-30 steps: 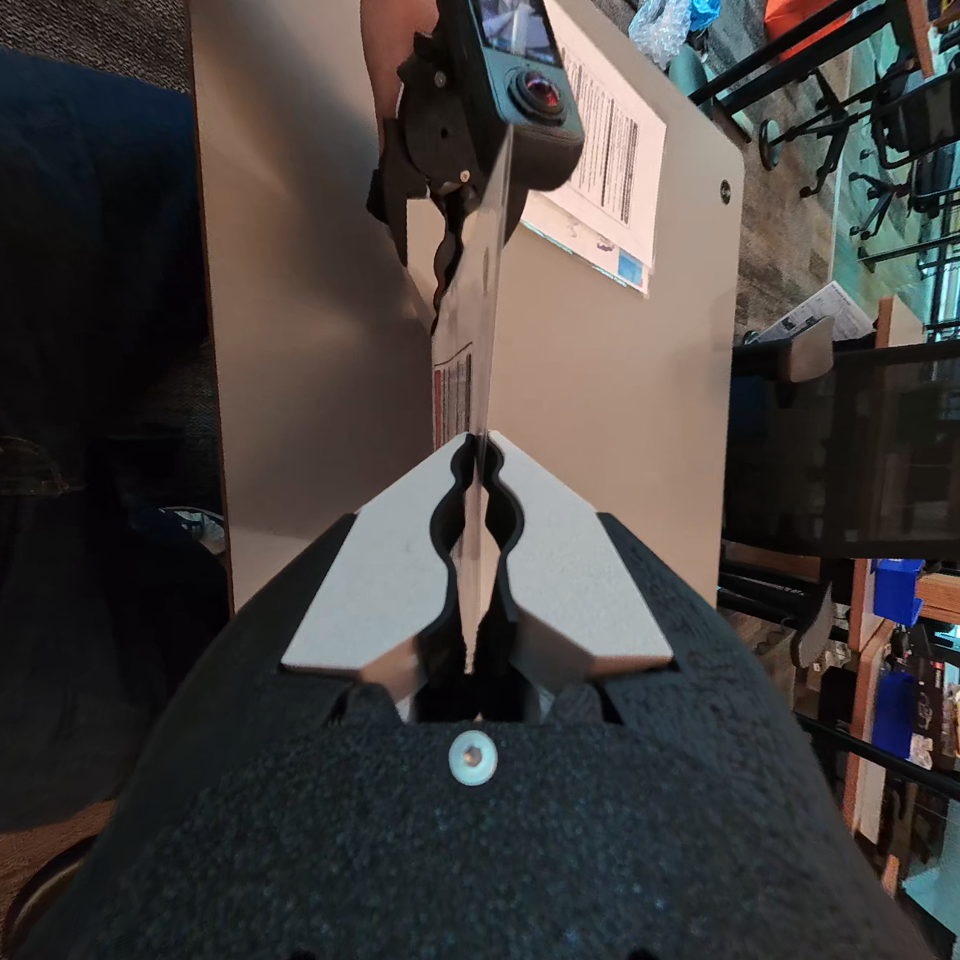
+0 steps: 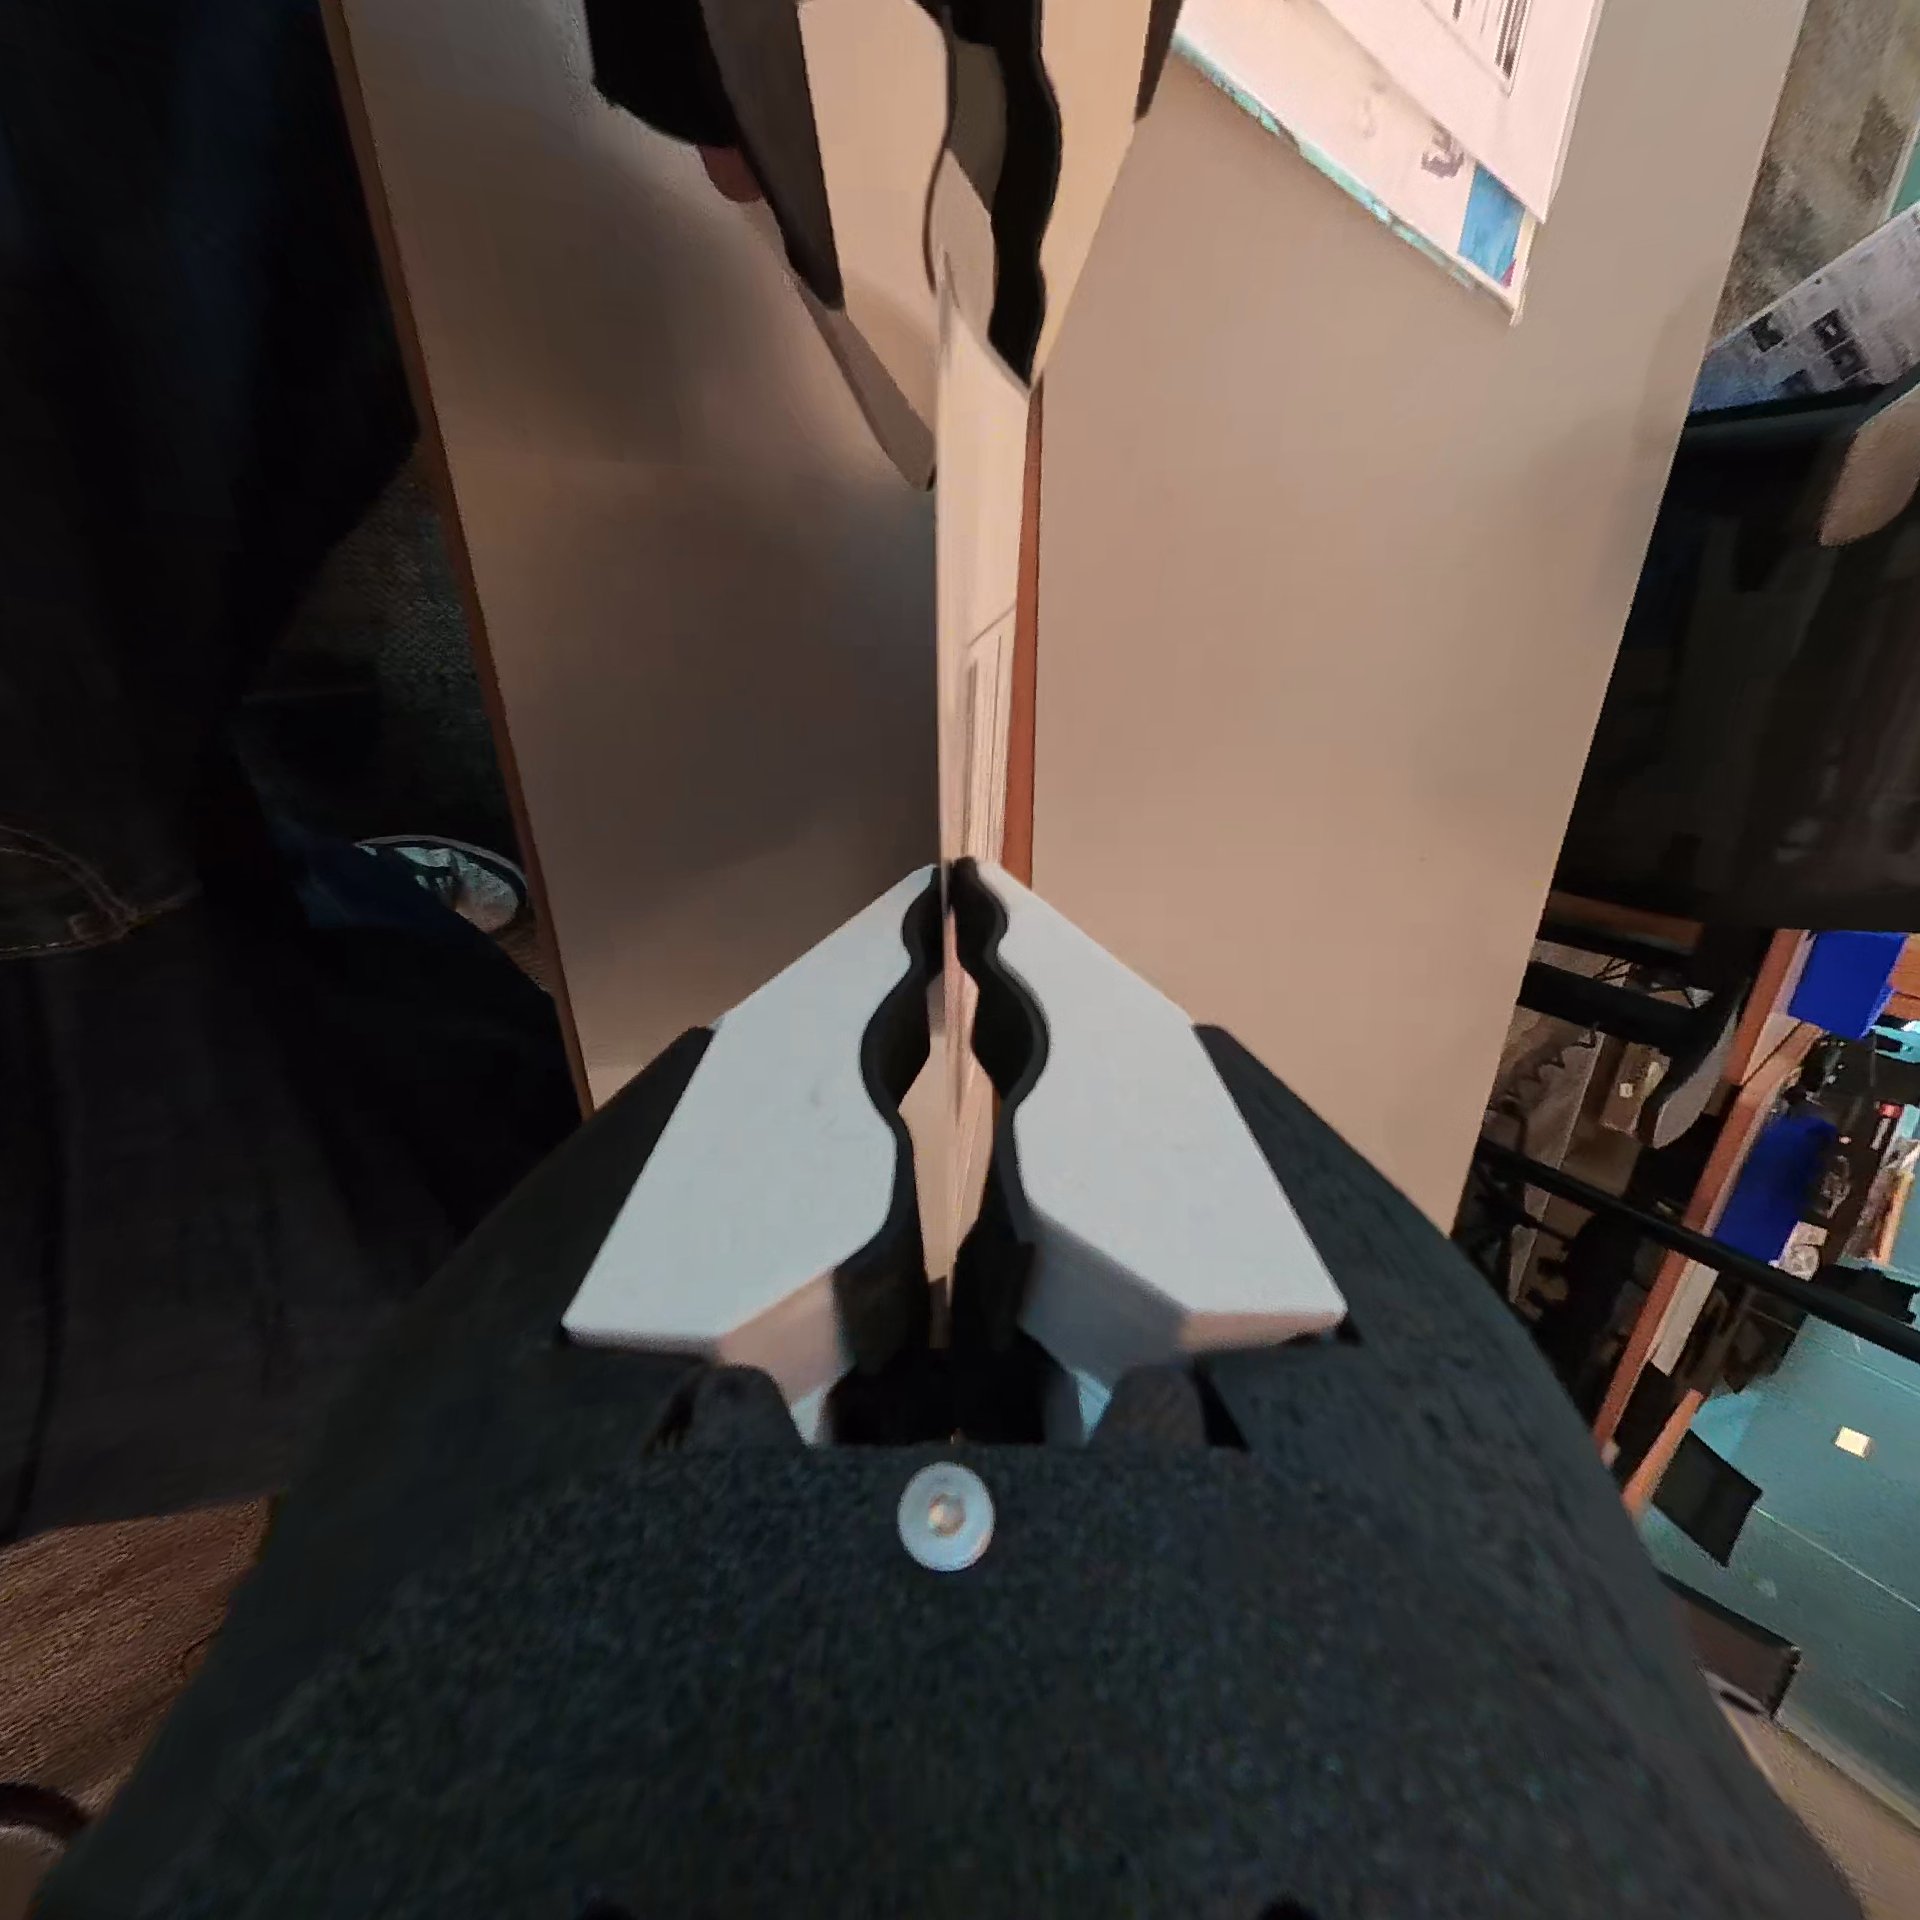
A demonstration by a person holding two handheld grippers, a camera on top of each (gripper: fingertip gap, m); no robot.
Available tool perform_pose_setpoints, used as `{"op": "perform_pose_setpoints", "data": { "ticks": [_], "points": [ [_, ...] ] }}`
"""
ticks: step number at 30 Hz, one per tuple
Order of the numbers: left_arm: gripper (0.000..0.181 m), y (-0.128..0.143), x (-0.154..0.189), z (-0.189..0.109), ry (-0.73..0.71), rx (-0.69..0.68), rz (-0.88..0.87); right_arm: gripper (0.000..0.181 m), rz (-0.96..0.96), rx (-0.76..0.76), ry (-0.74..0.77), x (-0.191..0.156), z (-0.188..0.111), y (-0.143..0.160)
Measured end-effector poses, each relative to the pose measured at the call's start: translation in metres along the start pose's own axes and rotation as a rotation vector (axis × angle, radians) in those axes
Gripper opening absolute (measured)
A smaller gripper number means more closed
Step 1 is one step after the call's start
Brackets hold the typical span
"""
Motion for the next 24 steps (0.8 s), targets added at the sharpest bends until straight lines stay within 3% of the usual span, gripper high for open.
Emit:
{"op": "perform_pose_setpoints", "data": {
  "ticks": [2,14,24],
  "points": [
    [0.018,0.000,0.000,0.006,0.009,-0.015,0.004,0.000,0.006,-0.004,-0.002,-0.001,0.004,0.002],
    [0.018,0.013,0.000,0.028,0.049,-0.084,-0.014,0.000,0.024,0.011,-0.034,-0.001,0.021,0.007],
    [0.022,0.023,-0.003,-0.013,0.047,-0.006,-0.205,0.016,0.152,0.077,-0.112,-0.022,0.031,0.011]
  ]
}}
Point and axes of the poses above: each gripper's, where its closed fingertips meet, z out along the fingers, y out of its underside, x = y × z across the jaws, the point moved 1 cm from there along -z, back along the fingers, and after that the axes turned 3 degrees about y, right-handed, at the moved point
